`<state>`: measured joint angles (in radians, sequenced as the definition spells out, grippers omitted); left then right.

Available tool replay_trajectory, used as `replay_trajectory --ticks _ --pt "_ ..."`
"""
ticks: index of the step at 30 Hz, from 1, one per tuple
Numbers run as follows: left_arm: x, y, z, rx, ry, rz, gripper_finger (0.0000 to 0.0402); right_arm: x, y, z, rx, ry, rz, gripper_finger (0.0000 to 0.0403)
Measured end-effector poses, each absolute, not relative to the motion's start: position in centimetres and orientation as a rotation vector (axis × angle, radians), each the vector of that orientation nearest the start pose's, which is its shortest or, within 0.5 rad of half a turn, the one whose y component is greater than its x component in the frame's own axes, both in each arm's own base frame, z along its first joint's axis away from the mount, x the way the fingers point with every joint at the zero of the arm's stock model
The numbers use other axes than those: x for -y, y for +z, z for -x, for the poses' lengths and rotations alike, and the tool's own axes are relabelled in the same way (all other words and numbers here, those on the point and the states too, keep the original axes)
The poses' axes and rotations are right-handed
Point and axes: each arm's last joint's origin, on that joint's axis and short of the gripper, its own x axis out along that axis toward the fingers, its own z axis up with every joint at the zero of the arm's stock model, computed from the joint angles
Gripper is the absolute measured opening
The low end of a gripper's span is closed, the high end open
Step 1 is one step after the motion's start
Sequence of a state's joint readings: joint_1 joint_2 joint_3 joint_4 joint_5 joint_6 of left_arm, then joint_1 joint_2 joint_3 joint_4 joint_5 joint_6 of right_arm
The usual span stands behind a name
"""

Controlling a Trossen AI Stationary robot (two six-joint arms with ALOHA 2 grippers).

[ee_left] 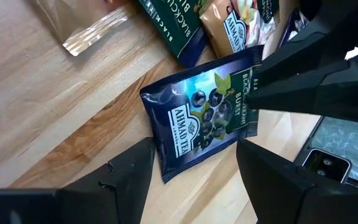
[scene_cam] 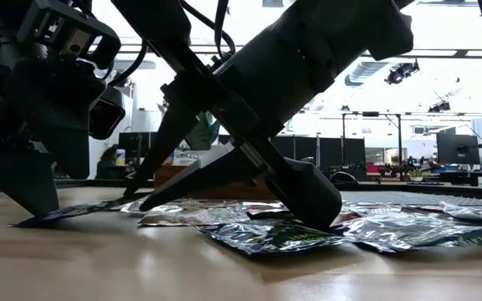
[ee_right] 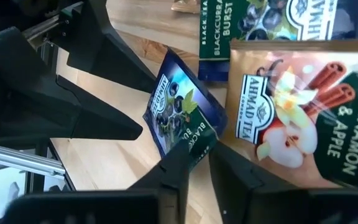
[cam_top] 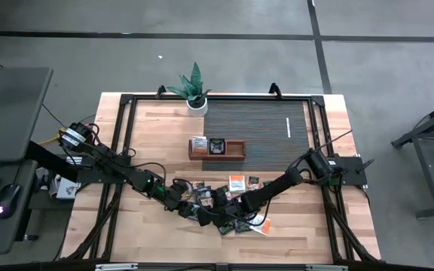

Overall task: Pick & Place Tea
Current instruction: Put the blue tea bag into the middle section of the wooden organizer

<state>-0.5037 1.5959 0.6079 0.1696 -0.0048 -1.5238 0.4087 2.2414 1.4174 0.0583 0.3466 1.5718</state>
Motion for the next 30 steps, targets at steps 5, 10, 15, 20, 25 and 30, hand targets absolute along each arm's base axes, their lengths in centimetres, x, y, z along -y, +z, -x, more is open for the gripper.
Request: replay_trajectory --ticks 5,10,15,20,25,30 --pt "13.4 12.5 -24.3 -0.962 0.221 1.195 0.0232 -17.5 10.6 -42.9 -0.582 -0.480 -1.216 0.0006" --pt "13.4 12.6 -24.4 -0.960 0.200 1.167 0.0232 -17.6 10.8 -42.9 -0.608 -0.447 -1.206 0.0002" --pt "13.5 12.7 -24.4 -0.950 0.162 1.123 0.0232 -17.6 11.2 -43.0 -0.623 -0.402 -1.184 0.0001" --pt "13.4 13.4 -24.3 -0.927 0.127 1.093 0.0232 -17.1 12.3 -43.1 -0.643 -0.360 -1.147 0.0001" --pt "13.2 14.6 -24.2 -0.873 0.105 1.085 0.0232 -16.4 14.1 -43.1 -0.653 -0.307 -1.129 0.0001" --pt "12.9 15.6 -23.8 -0.844 0.107 1.068 0.0232 -15.5 16.5 -42.3 -0.696 -0.309 -1.061 0.0000"
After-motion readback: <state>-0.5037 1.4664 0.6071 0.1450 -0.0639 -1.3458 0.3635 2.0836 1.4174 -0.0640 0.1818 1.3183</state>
